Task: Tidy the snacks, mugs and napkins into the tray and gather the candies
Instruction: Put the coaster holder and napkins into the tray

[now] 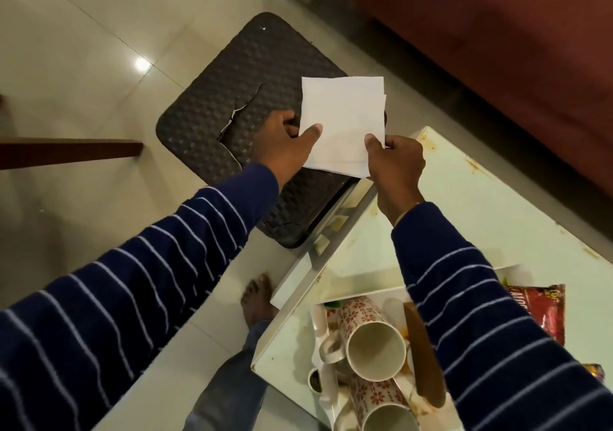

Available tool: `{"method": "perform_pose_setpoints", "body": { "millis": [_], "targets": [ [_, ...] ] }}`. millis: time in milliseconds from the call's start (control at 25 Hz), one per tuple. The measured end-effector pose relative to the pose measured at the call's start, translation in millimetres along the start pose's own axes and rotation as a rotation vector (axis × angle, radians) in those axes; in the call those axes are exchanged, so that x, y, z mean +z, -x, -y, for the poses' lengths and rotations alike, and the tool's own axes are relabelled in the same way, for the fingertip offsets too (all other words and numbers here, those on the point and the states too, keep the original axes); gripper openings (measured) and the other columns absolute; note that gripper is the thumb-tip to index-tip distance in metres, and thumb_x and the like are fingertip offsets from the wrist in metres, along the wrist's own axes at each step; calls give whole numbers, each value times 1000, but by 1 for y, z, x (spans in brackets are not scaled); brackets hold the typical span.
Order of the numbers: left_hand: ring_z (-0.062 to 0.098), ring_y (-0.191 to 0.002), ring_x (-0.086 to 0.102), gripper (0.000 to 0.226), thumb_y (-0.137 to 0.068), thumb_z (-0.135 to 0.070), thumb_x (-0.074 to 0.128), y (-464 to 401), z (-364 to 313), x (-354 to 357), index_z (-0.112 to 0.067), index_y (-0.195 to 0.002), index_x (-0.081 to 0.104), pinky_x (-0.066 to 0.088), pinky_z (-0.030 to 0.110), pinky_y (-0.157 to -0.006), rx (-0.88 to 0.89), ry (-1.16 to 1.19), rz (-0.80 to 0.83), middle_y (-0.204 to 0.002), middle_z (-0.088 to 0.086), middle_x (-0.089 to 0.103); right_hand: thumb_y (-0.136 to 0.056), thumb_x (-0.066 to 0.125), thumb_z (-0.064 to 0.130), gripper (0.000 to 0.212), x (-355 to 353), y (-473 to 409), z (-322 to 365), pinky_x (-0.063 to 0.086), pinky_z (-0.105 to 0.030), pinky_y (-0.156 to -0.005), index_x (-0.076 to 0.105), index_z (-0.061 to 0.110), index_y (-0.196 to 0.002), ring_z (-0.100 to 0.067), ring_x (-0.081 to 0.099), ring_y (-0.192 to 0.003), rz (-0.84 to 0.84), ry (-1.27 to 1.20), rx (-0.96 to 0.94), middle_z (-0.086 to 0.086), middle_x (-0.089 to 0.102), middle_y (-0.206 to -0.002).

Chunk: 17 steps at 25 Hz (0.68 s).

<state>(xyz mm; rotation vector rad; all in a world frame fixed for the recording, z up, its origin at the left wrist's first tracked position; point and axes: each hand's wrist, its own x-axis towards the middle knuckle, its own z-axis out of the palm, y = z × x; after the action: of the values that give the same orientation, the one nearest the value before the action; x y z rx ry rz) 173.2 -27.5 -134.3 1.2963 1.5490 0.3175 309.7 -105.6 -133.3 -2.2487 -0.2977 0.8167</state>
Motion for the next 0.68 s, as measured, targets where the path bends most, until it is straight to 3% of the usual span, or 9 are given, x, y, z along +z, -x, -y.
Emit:
{"method": "perform_pose_setpoints", "body": {
  "millis": [80,160,320,400,560,680],
  "targets": [
    [2,-87,58,58,-87,-34,74,1,-2,1,-17,-137,50,46,15,-62,-53,115,23,-103,-7,62,-92,72,21,6,-2,2,-2,62,-36,-83,68,18,-95,-15,66,-89,14,-111,67,3,68,-100],
    [10,-94,64,54,-87,-27,75,3,-1,2,-15,-135,53,55,21,-69,-87,206,45,-108,-1,66,-91,72,15,10,-10,8,-6,63,-36,-81,65,21,-89,-19,68,-97,97,-270,168,2,68,-101],
    [13,-100,67,40,-87,-28,75,22,4,-4,-17,-122,61,59,27,-74,-96,297,133,-110,-1,69,-93,68,7,18,-38,21,-16,61,-29,-75,65,10,-110,-21,71,-101,313,-606,311,-7,72,-113],
    [15,-103,67,42,-85,-32,76,37,7,-7,-17,-122,62,60,32,-79,-126,310,211,-112,-1,69,-92,67,4,19,-56,32,-26,59,-26,-72,65,8,-111,-21,73,-99,359,-764,371,-8,74,-110],
    [22,-109,68,43,-82,-36,73,75,9,-8,-19,-121,65,59,38,-81,-251,482,581,-118,3,72,-90,68,2,19,-89,66,-57,59,-27,-71,65,10,-106,-18,75,-94,389,-843,354,-6,77,-105],
    [20,-107,70,36,-87,-18,68,102,6,-2,-18,-123,64,59,31,-76,-183,492,738,-120,3,72,-91,65,0,28,-116,101,-89,60,-31,-69,59,14,-115,-19,75,-94,410,-773,300,-3,78,-101]
  ]
}}
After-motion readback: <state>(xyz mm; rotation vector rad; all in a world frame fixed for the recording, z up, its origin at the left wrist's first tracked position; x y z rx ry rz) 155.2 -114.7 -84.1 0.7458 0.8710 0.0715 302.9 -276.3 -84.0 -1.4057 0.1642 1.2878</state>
